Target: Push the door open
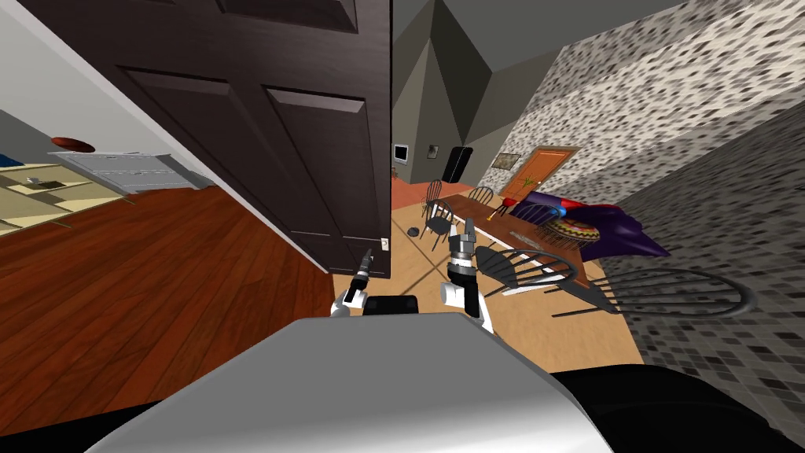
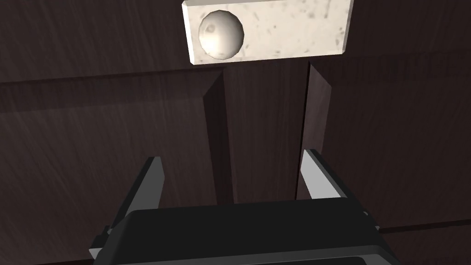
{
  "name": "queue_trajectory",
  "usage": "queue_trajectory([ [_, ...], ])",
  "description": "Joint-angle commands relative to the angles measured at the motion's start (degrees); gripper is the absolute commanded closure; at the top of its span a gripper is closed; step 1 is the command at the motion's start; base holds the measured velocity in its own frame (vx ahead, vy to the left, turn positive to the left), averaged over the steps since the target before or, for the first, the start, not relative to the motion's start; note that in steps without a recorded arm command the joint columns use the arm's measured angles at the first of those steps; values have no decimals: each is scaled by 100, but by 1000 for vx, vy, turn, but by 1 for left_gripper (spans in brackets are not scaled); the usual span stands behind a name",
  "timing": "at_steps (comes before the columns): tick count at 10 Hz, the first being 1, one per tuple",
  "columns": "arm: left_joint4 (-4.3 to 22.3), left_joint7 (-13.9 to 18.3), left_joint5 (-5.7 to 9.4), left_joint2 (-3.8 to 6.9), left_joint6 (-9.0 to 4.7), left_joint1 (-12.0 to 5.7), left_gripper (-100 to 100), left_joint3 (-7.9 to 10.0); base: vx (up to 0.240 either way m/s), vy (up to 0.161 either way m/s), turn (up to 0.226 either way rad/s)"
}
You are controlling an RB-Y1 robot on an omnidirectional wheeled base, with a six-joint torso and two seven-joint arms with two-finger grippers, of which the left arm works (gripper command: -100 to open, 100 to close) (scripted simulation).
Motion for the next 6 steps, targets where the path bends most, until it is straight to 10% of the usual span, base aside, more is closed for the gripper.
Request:
queue_trajectory([
  [1,27,6,9,51,-30,-17,-100,22,271,-107,-23],
  [5,67,-16,23,-124,-56,-50,-100,65,190,-83,-21],
  [6,67,-16,23,-124,-56,-50,100,65,-11,7,-11],
])
